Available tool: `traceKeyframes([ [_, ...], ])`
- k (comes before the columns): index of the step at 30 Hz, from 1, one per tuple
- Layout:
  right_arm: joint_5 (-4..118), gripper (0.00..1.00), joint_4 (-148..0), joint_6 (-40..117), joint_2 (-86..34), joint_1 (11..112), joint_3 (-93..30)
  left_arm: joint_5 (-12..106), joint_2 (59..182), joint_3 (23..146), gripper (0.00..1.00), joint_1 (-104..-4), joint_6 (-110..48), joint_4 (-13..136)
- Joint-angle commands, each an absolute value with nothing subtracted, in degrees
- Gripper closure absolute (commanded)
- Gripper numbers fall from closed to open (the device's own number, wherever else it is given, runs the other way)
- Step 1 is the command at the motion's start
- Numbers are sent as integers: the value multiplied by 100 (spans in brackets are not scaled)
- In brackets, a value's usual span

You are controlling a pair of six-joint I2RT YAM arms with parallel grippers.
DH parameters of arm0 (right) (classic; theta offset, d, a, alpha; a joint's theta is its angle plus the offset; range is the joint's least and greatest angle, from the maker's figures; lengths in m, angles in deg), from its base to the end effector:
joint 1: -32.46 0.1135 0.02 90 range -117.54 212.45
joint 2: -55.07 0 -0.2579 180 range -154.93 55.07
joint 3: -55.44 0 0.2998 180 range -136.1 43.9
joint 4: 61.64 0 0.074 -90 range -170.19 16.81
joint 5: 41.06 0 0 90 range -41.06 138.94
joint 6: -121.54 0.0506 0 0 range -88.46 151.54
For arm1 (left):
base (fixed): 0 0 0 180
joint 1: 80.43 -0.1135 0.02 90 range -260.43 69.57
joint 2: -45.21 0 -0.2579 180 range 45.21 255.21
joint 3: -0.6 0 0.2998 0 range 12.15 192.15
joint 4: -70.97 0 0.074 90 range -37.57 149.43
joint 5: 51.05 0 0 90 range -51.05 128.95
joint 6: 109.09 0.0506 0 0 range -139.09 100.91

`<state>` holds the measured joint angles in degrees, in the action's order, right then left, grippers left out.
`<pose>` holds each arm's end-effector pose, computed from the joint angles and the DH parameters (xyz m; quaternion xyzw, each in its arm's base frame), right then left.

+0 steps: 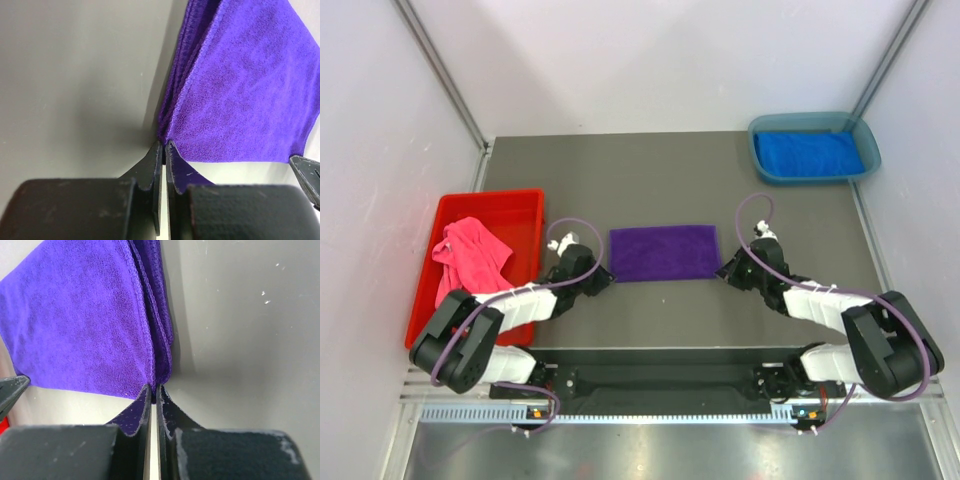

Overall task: Fold and stack the towels
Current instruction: Fold the towel

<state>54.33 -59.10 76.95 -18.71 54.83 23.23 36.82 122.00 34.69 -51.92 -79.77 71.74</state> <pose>0.2468 0.1067 0.0839 0.1603 0.8876 0.2749 0.3331 0.2417 -0.1292 0.0780 -0.2603 0.8753 -0.2738 0.3019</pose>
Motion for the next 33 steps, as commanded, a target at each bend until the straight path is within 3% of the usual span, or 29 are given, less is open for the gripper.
traceKeyframes([
  [1, 5439, 100, -5964, 7505, -1753, 5416, 2123, 3825, 12238, 3772, 100, -5196, -7789, 7270],
  [11, 5298, 100, -6800, 7066, -1427, 5373, 1096, 3702, 12079, 4703, 100, -5240, -7455, 6690],
  [19, 5605, 100, -6985, 6705, -2420, 5171, -91, 4008, 12685, 5932, 100, -5827, -7305, 6707],
  [33, 6414, 100, -7125, 6406, -4441, 4591, -2578, 4915, 14794, 8218, 100, -6610, -7156, 6813],
])
